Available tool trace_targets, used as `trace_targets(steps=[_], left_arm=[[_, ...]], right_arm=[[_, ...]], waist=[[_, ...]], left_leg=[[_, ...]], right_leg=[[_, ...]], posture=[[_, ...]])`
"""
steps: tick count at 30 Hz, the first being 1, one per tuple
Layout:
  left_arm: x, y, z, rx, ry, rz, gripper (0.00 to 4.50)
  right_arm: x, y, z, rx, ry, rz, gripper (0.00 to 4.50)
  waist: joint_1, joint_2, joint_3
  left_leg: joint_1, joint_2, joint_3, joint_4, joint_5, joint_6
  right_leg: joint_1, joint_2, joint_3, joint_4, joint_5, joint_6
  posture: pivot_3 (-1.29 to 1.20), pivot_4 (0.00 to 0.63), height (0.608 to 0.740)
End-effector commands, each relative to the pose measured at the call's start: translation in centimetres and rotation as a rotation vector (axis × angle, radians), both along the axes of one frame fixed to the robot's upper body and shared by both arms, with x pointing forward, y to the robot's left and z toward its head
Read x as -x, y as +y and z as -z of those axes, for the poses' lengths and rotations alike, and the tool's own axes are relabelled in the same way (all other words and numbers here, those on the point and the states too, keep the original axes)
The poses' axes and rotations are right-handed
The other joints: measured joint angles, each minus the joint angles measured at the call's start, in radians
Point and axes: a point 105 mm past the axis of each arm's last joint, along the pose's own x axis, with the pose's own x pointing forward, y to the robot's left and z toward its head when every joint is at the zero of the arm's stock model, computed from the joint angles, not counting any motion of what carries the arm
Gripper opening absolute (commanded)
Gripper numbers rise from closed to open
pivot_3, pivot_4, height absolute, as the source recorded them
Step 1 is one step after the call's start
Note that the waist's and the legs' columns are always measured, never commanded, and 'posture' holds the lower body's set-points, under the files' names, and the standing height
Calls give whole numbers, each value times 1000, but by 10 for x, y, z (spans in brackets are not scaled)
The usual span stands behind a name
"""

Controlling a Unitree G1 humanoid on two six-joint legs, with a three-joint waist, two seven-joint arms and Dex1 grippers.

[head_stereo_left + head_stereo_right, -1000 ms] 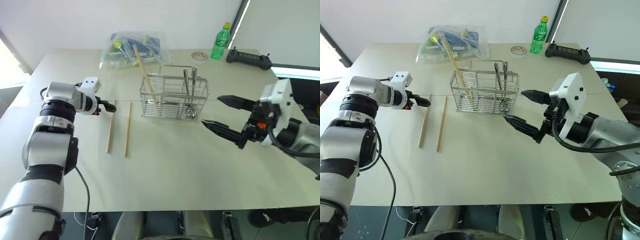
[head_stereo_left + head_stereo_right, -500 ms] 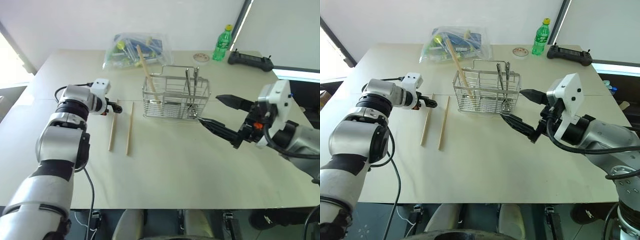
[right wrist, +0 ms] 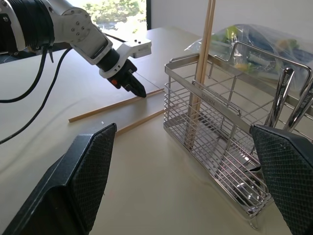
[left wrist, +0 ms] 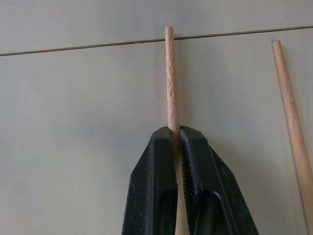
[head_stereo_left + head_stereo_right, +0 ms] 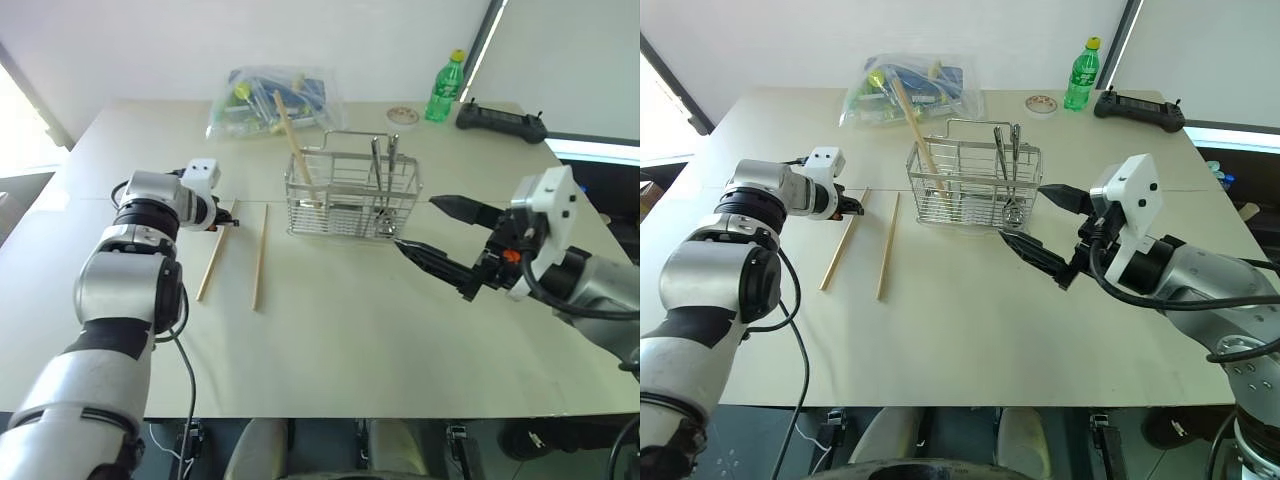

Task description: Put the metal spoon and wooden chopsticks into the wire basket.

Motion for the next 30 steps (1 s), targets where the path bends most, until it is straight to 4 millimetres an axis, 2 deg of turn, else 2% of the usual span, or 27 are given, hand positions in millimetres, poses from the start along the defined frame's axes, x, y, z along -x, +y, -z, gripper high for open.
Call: trace_targets(steps=[1,3,5,8,10,12,13,15,17,20,22,25,30], left_arm=[[-1,1,-7,30,-8,-25,53],[-5,8,-19,52,-52,-60,53],[-20,22,-58,96,-245,-129,53],[-29,33,-102,153,-445,-173,53],[-31,44,-156,191,-686,-183,53],[-24,49,-209,234,-927,-154,53],[-20,48,-224,251,-999,-135,53],[-3,33,-267,332,-1173,-8,53],[14,15,-296,358,-1302,118,53],[32,-17,-318,412,-1388,249,53],[37,-39,-323,436,-1408,311,53],[37,-66,-318,449,-1413,373,53],[28,-99,-304,483,-1378,438,53]], right_arm=[[-1,-2,-9,-5,-47,6,4500],[-1,-4,-6,0,-32,9,4500],[3,-4,2,26,4,-8,4500],[6,-7,6,43,29,-17,4500],[9,-9,9,42,50,-17,4500],[12,-11,10,44,63,-16,4500],[13,-12,10,45,66,-15,4500],[14,-14,11,44,74,-7,4500],[14,-15,11,39,78,3,4500],[13,-16,10,33,79,13,4500],[13,-16,10,30,79,17,4500],[14,-14,13,29,82,18,4500],[18,-14,15,26,80,39,4500]], waist=[[0,0,0],[0,0,0],[-1,-1,1],[-2,-3,2],[-1,-3,2],[0,-4,2],[1,-4,2],[0,-4,2],[3,-3,2],[2,-3,2],[2,-3,2],[1,-3,2],[-4,-3,2]], left_leg=[[0,0,0,0,0,0],[0,0,0,0,0,0],[0,0,0,0,0,0],[-1,1,0,-1,0,0],[-1,1,0,-1,0,0],[-1,1,0,-1,0,0],[-1,1,0,-2,0,0],[-1,0,0,-2,0,-1],[-1,0,1,-2,0,-1],[-1,0,0,0,0,0],[0,0,0,0,0,0],[0,0,0,1,0,0],[0,-1,1,1,0,0]], right_leg=[[0,0,0,0,0,0],[0,0,0,0,0,0],[0,0,0,0,0,0],[-2,1,0,0,0,0],[-2,0,0,0,0,0],[-2,0,0,0,0,0],[-2,-1,0,-1,0,0],[-2,-2,0,-1,0,0],[-1,-4,-1,-1,1,0],[1,-5,-1,-2,1,1],[2,-5,-1,-2,1,1],[2,-4,-1,-2,1,2],[2,-3,-1,-2,1,2]], posture=[[0,150,690],[0,150,690],[0,150,690],[0,150,690],[0,150,690],[0,150,690],[0,150,690],[0,150,690],[0,150,690],[0,150,690],[0,150,690],[0,150,690],[0,150,690]])
